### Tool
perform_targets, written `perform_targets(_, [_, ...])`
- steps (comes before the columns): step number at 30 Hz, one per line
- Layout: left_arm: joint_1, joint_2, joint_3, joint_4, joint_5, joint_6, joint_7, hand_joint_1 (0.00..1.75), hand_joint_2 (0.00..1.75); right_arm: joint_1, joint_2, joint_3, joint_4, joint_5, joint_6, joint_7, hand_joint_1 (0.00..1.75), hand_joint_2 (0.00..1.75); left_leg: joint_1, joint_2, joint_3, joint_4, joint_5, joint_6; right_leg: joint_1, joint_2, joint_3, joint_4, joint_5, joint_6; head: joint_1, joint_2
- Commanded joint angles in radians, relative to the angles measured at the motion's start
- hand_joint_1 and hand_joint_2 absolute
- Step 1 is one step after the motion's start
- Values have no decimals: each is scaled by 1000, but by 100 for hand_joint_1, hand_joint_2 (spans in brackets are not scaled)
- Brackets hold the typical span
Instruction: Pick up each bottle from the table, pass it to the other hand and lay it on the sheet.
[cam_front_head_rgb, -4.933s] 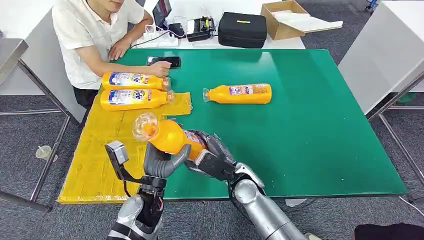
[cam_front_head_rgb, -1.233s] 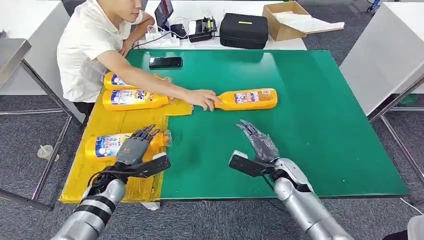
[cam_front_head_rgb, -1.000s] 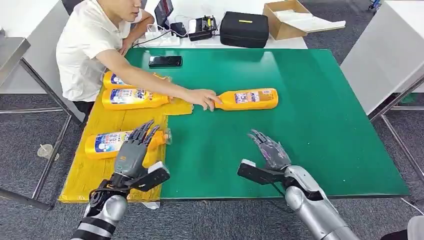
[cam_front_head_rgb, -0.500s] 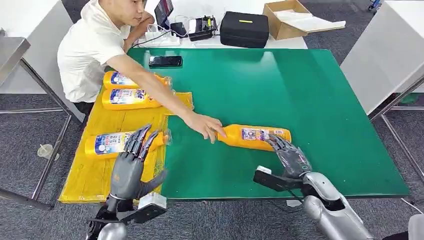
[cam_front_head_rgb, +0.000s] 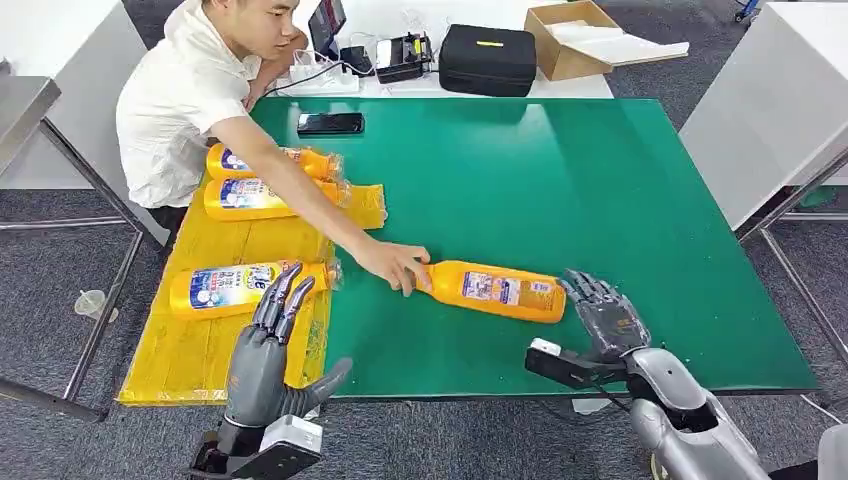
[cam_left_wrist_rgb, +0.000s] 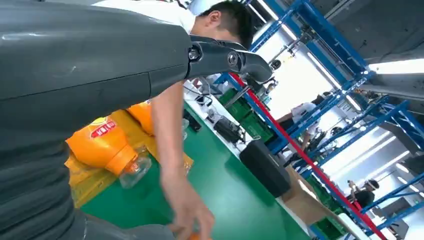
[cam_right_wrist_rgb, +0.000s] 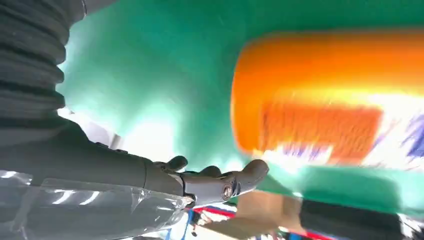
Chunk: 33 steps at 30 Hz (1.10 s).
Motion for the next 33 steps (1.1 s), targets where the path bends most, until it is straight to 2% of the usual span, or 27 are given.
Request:
perform_targets(1, [-9, -5, -11, 27, 1, 0, -1, 0, 175, -74, -8, 48, -16, 0, 15, -4, 0, 175, 0, 4, 4, 0, -2, 0, 1, 2, 3, 0, -1, -4, 0, 0])
perform_targets(6, [-12, -17, -10, 46, 2, 1, -8, 0, 175, -112, 25, 61, 2, 39, -45, -12, 0, 175, 0, 3, 2, 0, -1, 0, 1, 2, 1, 0, 0, -2, 0, 0])
perform_targets(8, [-15, -18, -13, 53, 2, 2, -10, 0, 175, -126, 38, 65, 19, 21, -35, -22, 0, 175, 0, 6, 5, 0, -3, 0, 1, 4, 4, 0, -1, -5, 0, 0])
perform_targets(13, [-21, -18, -16, 60, 5, 0, -14, 0, 175, -136, 52, 63, 40, -3, -27, -34, 0, 175, 0, 4, 4, -1, -2, 0, 1, 3, 3, -1, 0, -4, 0, 0])
perform_targets(14, [-28, -17, -21, 68, 13, -7, -19, 0, 175, -142, 69, 54, 66, -58, -13, -60, 0, 175, 0, 2, 2, -1, -1, 0, 0, 1, 1, -1, 0, -2, 0, 0])
perform_targets(19, [-48, -18, -42, 100, 29, -7, -26, 0, 175, -182, 141, 75, 197, -91, -14, -66, 0, 175, 1, 4, 5, -2, -1, 0, 1, 3, 4, -2, 0, -3, 0, 0])
perform_targets(28, [-67, -8, -66, 121, 69, -7, -33, 0, 175, -176, 156, 56, 332, -161, -1, -70, 0, 175, 0, 2, 5, -1, -1, 0, 1, 1, 5, -2, 0, -3, 0, 0])
perform_targets(33, [-68, -8, -67, 122, 69, -7, -33, 0, 175, -174, 156, 55, 335, -163, -3, -71, 0, 175, 1, 3, 6, -1, -2, 0, 1, 1, 6, -2, -1, -5, 0, 0])
